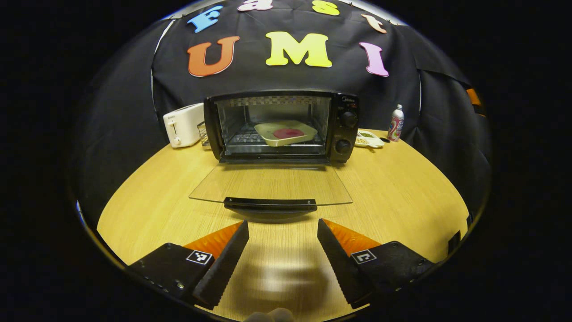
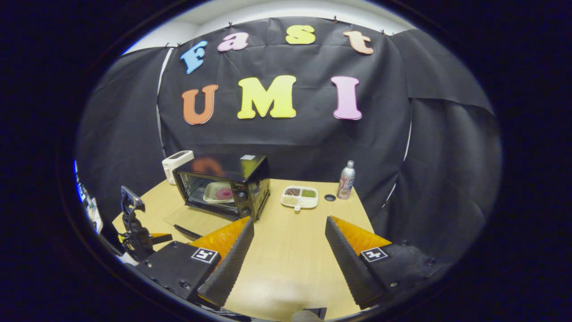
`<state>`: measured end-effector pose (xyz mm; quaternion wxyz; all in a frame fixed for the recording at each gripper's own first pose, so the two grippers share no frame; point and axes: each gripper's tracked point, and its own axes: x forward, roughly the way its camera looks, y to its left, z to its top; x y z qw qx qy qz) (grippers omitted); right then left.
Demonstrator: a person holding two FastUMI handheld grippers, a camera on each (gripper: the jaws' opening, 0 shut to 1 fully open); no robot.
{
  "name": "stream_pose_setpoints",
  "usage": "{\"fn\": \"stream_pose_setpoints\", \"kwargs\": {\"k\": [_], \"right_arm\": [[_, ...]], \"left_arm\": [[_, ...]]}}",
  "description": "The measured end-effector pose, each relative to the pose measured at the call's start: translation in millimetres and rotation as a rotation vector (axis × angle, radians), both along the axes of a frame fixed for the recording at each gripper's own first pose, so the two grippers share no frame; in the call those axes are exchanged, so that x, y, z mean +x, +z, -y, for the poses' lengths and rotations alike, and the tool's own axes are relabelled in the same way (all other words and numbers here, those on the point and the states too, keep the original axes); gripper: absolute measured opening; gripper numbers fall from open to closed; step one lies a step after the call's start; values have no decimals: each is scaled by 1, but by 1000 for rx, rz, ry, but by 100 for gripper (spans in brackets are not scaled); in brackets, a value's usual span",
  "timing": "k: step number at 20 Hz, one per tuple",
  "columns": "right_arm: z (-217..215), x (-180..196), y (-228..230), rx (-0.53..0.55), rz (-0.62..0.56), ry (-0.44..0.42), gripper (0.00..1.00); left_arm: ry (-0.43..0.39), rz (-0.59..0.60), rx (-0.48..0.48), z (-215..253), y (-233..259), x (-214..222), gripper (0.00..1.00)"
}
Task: Open the electric oven with the left hand, put the food in, and close the electric oven.
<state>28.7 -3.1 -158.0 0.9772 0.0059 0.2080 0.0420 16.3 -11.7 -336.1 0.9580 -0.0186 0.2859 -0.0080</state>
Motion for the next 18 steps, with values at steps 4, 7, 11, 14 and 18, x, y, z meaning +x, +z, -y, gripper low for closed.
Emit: {"fn": "stream_pose_setpoints", "kwargs": {"k": [4, 7, 11, 14, 18], "right_arm": [[-6, -6, 1, -24, -7, -41, 100], [-7, -9, 4, -41, -9, -71, 96], [-10, -13, 8, -56, -11, -101, 96], [-12, -17, 5, -56, -24, -113, 96], [-16, -18, 7, -54, -18, -123, 96]], "left_arm": [[-23, -24, 1, -7, -20, 10, 97], [-39, -33, 3, -9, -31, 19, 97], [-57, -45, 12, -8, -43, 28, 97], [-51, -49, 8, -10, -46, 32, 97], [-57, -47, -5, -10, -42, 33, 96]]}}
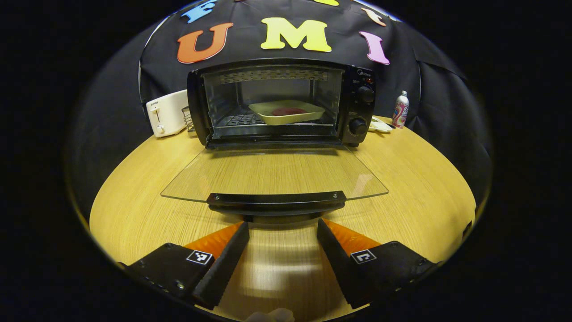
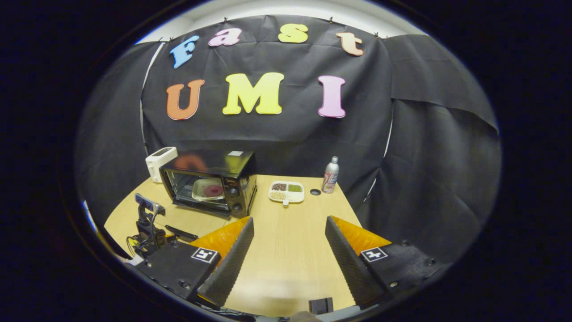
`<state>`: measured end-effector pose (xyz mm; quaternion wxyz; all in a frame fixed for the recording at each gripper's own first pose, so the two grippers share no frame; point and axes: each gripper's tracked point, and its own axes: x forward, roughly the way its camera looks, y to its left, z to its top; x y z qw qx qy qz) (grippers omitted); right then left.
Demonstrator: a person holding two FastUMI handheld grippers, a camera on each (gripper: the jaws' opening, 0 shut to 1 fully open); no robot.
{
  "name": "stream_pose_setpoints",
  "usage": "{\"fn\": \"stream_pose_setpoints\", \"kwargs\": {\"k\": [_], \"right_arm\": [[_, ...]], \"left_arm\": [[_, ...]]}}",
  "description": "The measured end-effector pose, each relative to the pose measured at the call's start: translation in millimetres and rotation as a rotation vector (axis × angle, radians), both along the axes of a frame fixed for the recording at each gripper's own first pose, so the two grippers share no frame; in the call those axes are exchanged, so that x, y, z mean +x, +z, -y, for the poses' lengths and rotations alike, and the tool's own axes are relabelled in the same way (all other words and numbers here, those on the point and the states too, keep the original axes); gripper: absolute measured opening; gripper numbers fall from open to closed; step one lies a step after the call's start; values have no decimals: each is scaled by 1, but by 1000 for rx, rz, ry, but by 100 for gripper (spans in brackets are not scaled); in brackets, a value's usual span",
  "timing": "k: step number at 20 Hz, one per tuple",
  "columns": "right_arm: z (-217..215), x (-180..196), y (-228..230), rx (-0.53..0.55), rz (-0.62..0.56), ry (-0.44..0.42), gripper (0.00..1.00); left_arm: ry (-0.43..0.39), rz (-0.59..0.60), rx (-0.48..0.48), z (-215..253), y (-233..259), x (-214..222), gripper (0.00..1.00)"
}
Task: Open the electric oven with the left hand, put the food in, and close the electric oven.
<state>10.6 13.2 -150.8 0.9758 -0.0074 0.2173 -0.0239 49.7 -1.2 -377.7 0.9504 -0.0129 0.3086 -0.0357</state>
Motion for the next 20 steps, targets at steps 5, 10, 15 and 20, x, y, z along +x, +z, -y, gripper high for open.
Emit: {"fn": "stream_pose_setpoints", "kwargs": {"k": [5, 10, 15, 20], "right_arm": [[-2, -1, -5, 22, -5, -18, 96], [-6, 1, -8, 55, -5, -26, 96], [-8, 3, -10, 82, 2, -34, 96], [-6, 6, -12, 107, 1, -48, 96]], "left_arm": [[-2, 26, -3, -4, 17, 6, 100], [-18, 69, 5, -6, 46, 18, 96], [-30, 91, 2, -4, 72, 25, 96], [-44, 128, 22, -8, 95, 41, 96]]}}
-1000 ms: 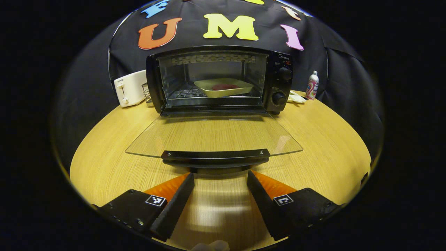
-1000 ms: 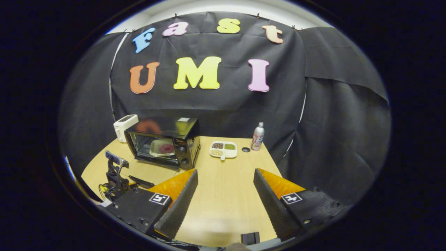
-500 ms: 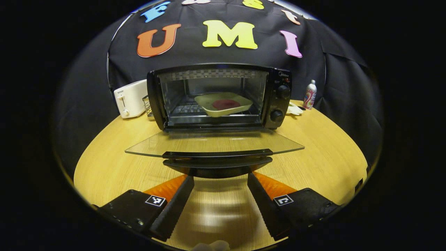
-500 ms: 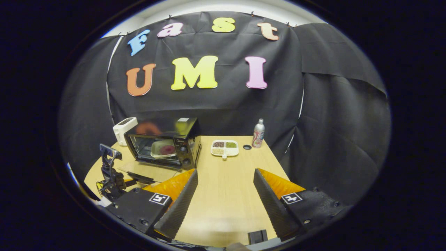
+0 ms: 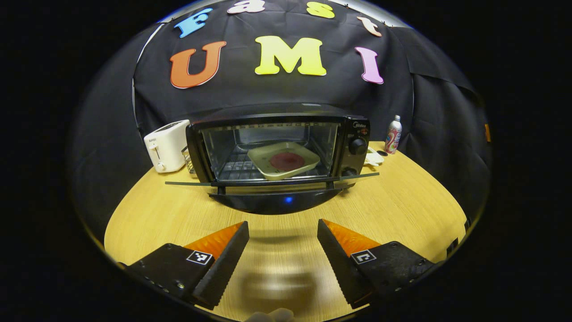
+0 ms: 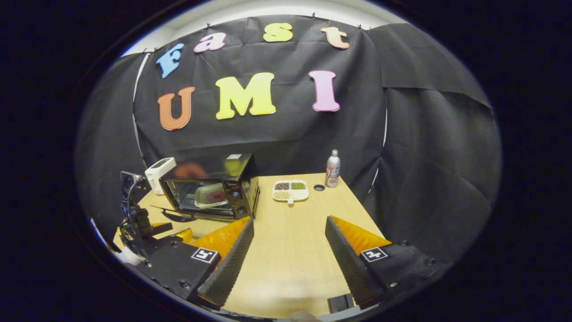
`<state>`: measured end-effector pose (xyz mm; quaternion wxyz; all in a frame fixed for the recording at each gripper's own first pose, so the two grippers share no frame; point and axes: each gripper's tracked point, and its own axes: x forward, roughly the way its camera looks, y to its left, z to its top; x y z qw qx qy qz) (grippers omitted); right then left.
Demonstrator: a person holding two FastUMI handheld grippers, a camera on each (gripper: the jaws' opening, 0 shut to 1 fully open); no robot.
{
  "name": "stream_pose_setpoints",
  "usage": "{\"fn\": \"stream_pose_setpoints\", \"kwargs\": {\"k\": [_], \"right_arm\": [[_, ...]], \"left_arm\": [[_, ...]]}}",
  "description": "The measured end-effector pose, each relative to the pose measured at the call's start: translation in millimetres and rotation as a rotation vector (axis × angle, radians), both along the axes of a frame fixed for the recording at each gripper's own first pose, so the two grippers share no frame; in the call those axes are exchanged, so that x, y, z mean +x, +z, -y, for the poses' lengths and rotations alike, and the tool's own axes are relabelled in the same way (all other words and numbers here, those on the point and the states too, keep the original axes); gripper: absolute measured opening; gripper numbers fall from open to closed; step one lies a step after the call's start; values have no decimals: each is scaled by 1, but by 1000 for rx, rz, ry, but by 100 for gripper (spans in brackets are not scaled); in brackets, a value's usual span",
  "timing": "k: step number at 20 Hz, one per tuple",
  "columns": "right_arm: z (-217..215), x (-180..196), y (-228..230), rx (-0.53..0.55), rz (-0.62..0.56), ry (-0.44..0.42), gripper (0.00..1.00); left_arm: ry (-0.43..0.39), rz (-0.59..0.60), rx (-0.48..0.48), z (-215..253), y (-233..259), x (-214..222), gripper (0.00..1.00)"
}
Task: Open the electric oven with the left hand, put the food in, and close the electric oven.
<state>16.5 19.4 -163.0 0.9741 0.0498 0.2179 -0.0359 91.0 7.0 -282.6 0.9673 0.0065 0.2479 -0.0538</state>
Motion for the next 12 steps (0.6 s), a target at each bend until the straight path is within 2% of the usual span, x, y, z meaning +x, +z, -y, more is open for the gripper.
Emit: {"fn": "stream_pose_setpoints", "kwargs": {"k": [3, 4, 5, 7, 8, 10, 11, 12], "right_arm": [[3, 3, -1, 9, 0, -8, 96], [4, 3, -1, 7, -1, -11, 100], [5, 5, -1, 6, -3, -15, 96], [5, 7, 1, 7, 0, -17, 96], [4, 9, 1, 4, -1, -15, 96], [4, 12, 2, 4, -4, -15, 96], [3, 13, 1, 11, -5, -13, 100], [2, 14, 3, 13, -2, -11, 96]], "left_arm": [[4, 13, 4, -3, 8, 12, 96], [8, 10, -3, -3, 8, 14, 96], [9, 13, -2, -2, 11, 17, 96], [15, 17, -7, -3, 12, 19, 100], [16, 16, -12, -3, 13, 22, 96], [11, 21, -10, -2, 17, 28, 97], [8, 24, -7, -2, 18, 32, 97], [6, 24, -7, -2, 19, 36, 98]]}}
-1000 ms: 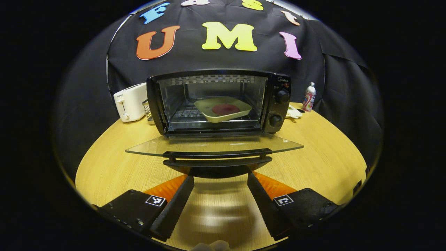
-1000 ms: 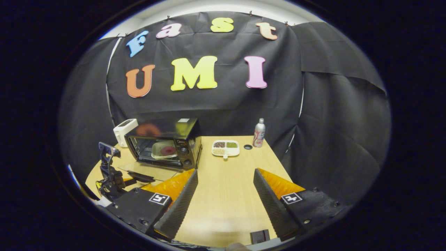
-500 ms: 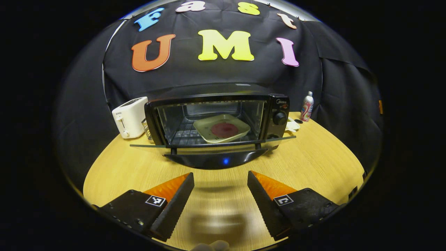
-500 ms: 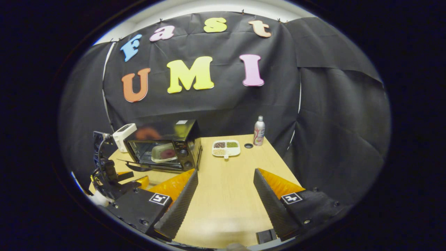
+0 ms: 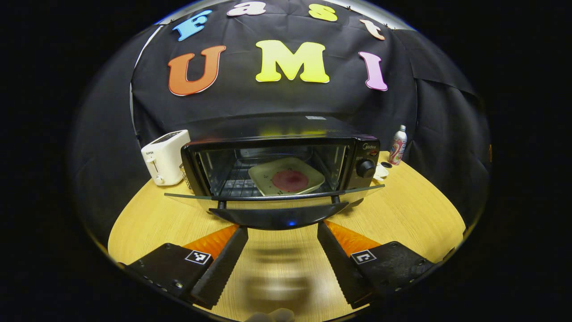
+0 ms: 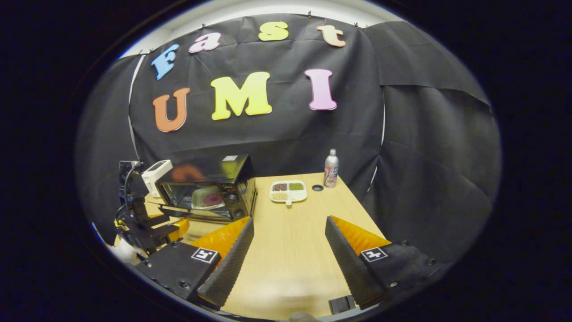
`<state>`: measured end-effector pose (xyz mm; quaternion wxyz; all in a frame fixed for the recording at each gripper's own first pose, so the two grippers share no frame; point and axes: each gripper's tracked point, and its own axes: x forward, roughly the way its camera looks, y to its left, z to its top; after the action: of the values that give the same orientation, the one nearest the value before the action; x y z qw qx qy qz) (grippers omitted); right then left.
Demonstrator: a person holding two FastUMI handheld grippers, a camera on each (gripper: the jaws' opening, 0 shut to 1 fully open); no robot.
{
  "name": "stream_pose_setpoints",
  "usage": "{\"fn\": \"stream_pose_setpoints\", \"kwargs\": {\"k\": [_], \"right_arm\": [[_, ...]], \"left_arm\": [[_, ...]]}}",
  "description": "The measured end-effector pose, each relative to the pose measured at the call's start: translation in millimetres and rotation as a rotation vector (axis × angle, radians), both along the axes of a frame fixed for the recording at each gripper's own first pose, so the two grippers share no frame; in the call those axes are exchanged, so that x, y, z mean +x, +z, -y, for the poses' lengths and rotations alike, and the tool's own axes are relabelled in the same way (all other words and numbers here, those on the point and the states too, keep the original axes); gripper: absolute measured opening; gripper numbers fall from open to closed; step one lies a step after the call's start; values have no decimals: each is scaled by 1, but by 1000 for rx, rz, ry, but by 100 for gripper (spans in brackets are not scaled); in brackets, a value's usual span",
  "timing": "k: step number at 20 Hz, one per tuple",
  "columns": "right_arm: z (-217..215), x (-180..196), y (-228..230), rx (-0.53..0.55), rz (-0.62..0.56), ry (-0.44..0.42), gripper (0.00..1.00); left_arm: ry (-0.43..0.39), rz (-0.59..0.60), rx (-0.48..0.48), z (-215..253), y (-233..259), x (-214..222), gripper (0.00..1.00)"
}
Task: Open the electric oven with the left hand, put the food in, and close the electric oven.
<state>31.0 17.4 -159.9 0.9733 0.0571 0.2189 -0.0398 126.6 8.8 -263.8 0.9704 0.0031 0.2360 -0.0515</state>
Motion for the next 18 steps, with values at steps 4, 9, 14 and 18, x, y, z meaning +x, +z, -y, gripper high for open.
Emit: {"fn": "stream_pose_setpoints", "kwargs": {"k": [4, 9, 14, 18], "right_arm": [[-6, 9, -2, -5, 4, 3, 96], [-4, 11, -4, 4, -3, -6, 96], [5, 10, 2, -9, 8, -22, 96], [13, 5, 7, -3, 12, -33, 96]], "left_arm": [[-2, 16, 1, 0, 10, 21, 98], [-22, 47, 21, 8, 21, 49, 97], [-29, 41, 11, 16, 20, 60, 97], [-30, 41, 9, 19, 20, 57, 96]]}}
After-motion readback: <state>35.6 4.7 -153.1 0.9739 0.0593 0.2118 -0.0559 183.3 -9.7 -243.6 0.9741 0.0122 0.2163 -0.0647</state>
